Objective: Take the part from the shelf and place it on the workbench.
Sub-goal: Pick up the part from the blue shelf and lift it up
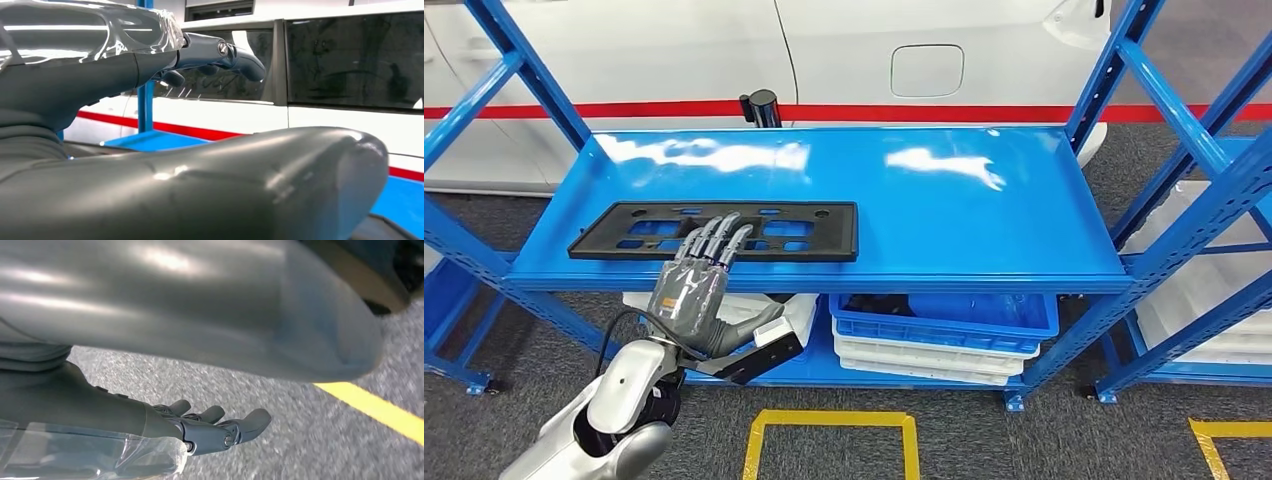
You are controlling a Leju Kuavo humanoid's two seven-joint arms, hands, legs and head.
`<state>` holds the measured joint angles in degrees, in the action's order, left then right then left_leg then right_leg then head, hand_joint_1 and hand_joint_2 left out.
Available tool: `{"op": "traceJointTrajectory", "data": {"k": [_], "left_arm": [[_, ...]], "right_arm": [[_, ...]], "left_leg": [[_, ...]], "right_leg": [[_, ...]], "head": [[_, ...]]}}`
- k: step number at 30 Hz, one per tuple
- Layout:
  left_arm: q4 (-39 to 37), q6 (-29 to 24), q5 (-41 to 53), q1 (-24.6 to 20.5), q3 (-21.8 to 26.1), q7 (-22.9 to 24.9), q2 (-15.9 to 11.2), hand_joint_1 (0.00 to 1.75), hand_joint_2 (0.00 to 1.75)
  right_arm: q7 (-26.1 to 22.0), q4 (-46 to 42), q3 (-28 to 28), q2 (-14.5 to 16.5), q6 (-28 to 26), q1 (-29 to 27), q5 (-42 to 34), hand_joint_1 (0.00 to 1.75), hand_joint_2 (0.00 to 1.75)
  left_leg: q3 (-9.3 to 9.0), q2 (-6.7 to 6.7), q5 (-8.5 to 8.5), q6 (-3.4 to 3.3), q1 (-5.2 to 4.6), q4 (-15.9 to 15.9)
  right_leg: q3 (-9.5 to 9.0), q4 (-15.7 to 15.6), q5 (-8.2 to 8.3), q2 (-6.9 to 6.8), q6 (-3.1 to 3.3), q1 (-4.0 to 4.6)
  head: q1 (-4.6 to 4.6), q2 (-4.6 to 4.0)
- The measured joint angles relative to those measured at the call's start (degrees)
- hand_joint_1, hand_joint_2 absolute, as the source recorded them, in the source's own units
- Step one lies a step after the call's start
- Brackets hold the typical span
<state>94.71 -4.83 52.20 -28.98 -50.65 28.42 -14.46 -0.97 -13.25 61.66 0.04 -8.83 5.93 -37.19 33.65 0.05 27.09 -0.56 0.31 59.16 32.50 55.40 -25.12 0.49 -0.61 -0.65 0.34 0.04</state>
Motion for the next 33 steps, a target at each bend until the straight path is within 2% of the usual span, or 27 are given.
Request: {"op": "traceJointTrajectory", "data": {"k": [2, 3, 4, 5, 6, 8, 9, 10, 12, 14, 16, 18, 19, 20, 21, 23, 24, 25, 29, 30, 31, 33], "left_arm": [[0.0, 0.0, 0.0, 0.1, 0.0, 0.0, -0.1, 0.00, 0.00], [0.0, 0.0, 0.0, 0.2, 0.0, 0.0, -0.1, 0.00, 0.00], [0.0, 0.0, 0.0, 0.3, 0.0, 0.0, -0.1, 0.00, 0.00], [0.0, 0.0, 0.0, 0.3, 0.0, 0.0, -0.2, 0.00, 0.00], [0.0, 0.0, 0.0, 0.3, 0.0, 0.0, -0.2, 0.00, 0.00], [0.0, 0.0, 0.0, 0.2, 0.0, 0.0, -0.3, 0.00, 0.00], [0.0, 0.0, 0.0, 0.1, 0.0, 0.0, -0.3, 0.00, 0.00], [0.0, 0.0, 0.0, 0.1, 0.0, 0.0, -0.3, 0.00, 0.00], [0.0, 0.0, -0.1, 0.1, 0.0, 0.0, -0.4, 0.00, 0.00], [0.0, 0.0, -0.1, 0.0, 0.0, 0.0, -0.5, 0.00, 0.00], [0.0, 0.0, -0.2, -0.1, 0.0, -0.1, -0.5, 0.00, 0.00], [0.0, 0.0, -0.4, 0.0, 0.0, -0.2, -0.5, 0.00, 0.00], [0.0, 0.0, -0.4, 0.0, -0.1, -0.3, -0.5, 0.00, 0.00], [0.0, 0.0, -0.4, 0.1, -0.1, -0.4, -0.5, 0.00, 0.00], [0.0, 0.0, -0.4, 0.1, -0.1, -0.4, -0.5, 0.00, 0.00], [0.0, 0.0, -0.4, 0.0, -0.1, -0.5, -0.5, 0.00, 0.00], [0.0, 0.0, -0.4, 0.0, -0.1, -0.5, -0.5, 0.00, 0.00], [0.0, 0.0, -0.5, 0.0, -0.1, -0.6, -0.5, 0.00, 0.00], [0.0, 0.0, -0.7, -0.2, 0.0, -0.7, -0.5, 0.00, 0.00], [0.0, 0.0, -0.9, -0.3, 0.0, -0.7, -0.5, 0.00, 0.00], [0.0, 0.0, -0.9, -0.3, 0.0, -0.7, -0.5, 0.00, 0.00], [0.0, 0.0, -1.0, -0.3, 0.0, -0.7, -0.5, 0.00, 0.00]], "right_arm": [[0.0, 0.0, 0.0, 0.0, 0.0, 0.0, 0.0, 0.00, 0.00], [0.0, 0.0, 0.0, 0.0, 0.0, 0.0, 0.0, 0.00, 0.00], [0.0, 0.0, 0.0, 0.0, 0.0, 0.0, 0.0, 0.00, 0.00], [-0.1, 0.0, 0.0, 0.0, 0.0, 0.0, 0.0, 0.00, 0.00], [-0.1, 0.0, 0.0, 0.0, 0.0, 0.0, 0.0, 0.00, 0.00], [-0.2, 0.0, 0.0, 0.0, 0.0, 0.0, 0.0, 0.00, 0.00], [-0.2, 0.0, 0.0, 0.1, 0.0, 0.1, 0.0, 0.00, 0.00], [-0.2, 0.0, 0.0, 0.1, 0.0, 0.1, 0.0, 0.00, 0.00], [-0.2, 0.0, 0.0, 0.1, 0.1, 0.1, 0.0, 0.00, 0.00], [-0.3, 0.0, 0.0, 0.0, 0.1, 0.1, 0.0, 0.00, 0.00], [-0.3, 0.0, 0.0, 0.0, 0.1, 0.1, 0.0, 0.00, 0.00], [-0.3, 0.0, 0.0, 0.0, 0.1, 0.0, 0.0, 0.00, 0.00], [-0.3, 0.0, 0.0, 0.0, 0.1, -0.1, 0.0, 0.00, 0.00], [-0.3, 0.0, 0.0, 0.0, 0.1, -0.1, 0.0, 0.00, 0.00], [-0.3, 0.0, 0.0, 0.0, 0.1, -0.1, 0.0, 0.00, 0.00], [-0.3, 0.0, 0.0, -0.1, 0.1, 0.0, 0.0, 0.00, 0.00], [-0.3, 0.0, 0.0, -0.1, 0.1, 0.0, 0.0, 0.00, 0.00], [-0.3, 0.0, 0.0, -0.1, 0.1, 0.0, 0.0, 0.00, 0.00], [-0.4, 0.0, 0.0, -0.1, 0.0, 0.0, 0.0, 0.00, 0.00], [-0.4, 0.0, 0.0, -0.1, 0.0, 0.0, 0.0, 0.00, 0.00], [-0.4, 0.0, 0.0, -0.1, 0.0, 0.0, 0.0, 0.00, 0.00], [-0.5, 0.0, 0.0, -0.1, 0.0, 0.1, 0.0, 0.00, 0.00]], "left_leg": [[3.83, 0.01, 3.66, 0.47, 0.13, 8.1], [5.57, 0.01, 4.74, 0.59, 0.16, 11.6], [6.47, 0.00, 4.81, 0.58, 0.16, 13.2], [6.23, 0.00, 3.79, 0.47, 0.15, 12.5], [4.87, 0.00, 1.86, 0.25, 0.11, 9.3], [0.87, 0.02, -1.93, -0.51, -0.17, 0.7], [-0.51, 0.04, -2.92, -0.85, -0.38, -2.3], [-1.18, 0.05, -3.19, -1.13, -0.61, -3.8], [-1.31, 0.04, -3.18, -1.56, -0.79, -4.3], [-1.68, 0.06, -3.44, -2.10, -0.49, -4.7], [-2.04, 0.12, -3.53, -2.51, -0.22, -5.1], [-2.08, 0.14, -3.44, -2.71, -0.22, -5.0], [-2.09, 0.12, -3.40, -2.73, -0.22, -5.0], [-2.14, 0.09, -3.36, -2.74, -0.22, -5.0], [-2.25, 0.05, -3.29, -2.68, -0.20, -5.0], [-2.49, -0.03, -3.04, -2.38, -0.33, -4.9], [-2.55, -0.05, -2.88, -2.16, -0.47, -4.9], [-2.57, -0.06, -2.76, -1.94, -0.59, -4.8], [-2.22, -0.02, -1.88, -0.82, -0.43, -4.0], [-1.35, -0.02, -0.79, -0.46, -0.31, -2.1], [0.24, -0.02, 0.85, -0.11, -0.16, 1.2], [4.51, -0.01, 4.23, 0.46, 0.03, 9.7]], "right_leg": [[0.01, 0.0, -0.06, 0.01, 0.32, 0.08], [0.00, 0.0, -0.09, 0.02, 0.36, 0.16], [-0.04, 0.0, -0.12, 0.05, 0.38, 0.24], [-0.13, 0.0, -0.15, 0.09, 0.38, 0.32], [-0.27, 0.0, -0.19, 0.15, 0.35, 0.38], [-0.49, 0.0, -0.34, 0.26, 0.19, 0.55], [-0.49, 0.1, -0.42, 0.28, 0.03, 0.63], [-0.45, 0.1, -0.48, 0.27, -0.17, 0.64], [-0.45, 0.0, -0.52, 0.20, -0.73, 0.58], [-0.33, 0.7, -1.19, 0.12, -1.34, 0.46], [1.93, 5.8, -4.08, 0.06, -1.83, 0.34], [6.03, 13.9, -7.53, 0.04, -2.19, 0.25], [7.38, 16.3, -8.01, 0.04, -2.29, 0.21], [7.66, 16.5, -7.36, 0.04, -2.35, 0.17], [6.71, 14.3, -5.65, 0.03, -2.35, 0.13], [2.81, 6.0, -1.67, -0.03, -2.17, 0.09], [1.21, 2.6, -0.45, -0.05, -1.97, 0.11], [0.29, 0.6, 0.06, -0.08, -1.74, 0.16], [-0.17, -0.4, 0.08, -0.03, -0.45, 0.20], [-0.27, -0.5, 0.11, -0.04, -0.14, 0.08], [-0.34, -0.5, 0.08, -0.05, 0.08, 0.02], [-0.40, -0.5, -0.07, -0.04, 0.36, 0.02]], "head": [[-0.10, 0.00], [-0.12, 0.00], [-0.13, 0.00], [-0.13, 0.00], [-0.13, 0.00], [-0.13, 0.00], [-0.12, 0.00], [-0.12, 0.00], [-0.10, 0.00], [-0.09, 0.00], [-0.05, 0.00], [-0.02, 0.00], [-0.02, 0.00], [-0.02, 0.00], [-0.02, 0.00], [-0.02, 0.00], [-0.03, 0.01], [-0.04, 0.01], [-0.09, 0.00], [-0.13, 0.00], [-0.18, 0.00], [-0.24, 0.00]]}}
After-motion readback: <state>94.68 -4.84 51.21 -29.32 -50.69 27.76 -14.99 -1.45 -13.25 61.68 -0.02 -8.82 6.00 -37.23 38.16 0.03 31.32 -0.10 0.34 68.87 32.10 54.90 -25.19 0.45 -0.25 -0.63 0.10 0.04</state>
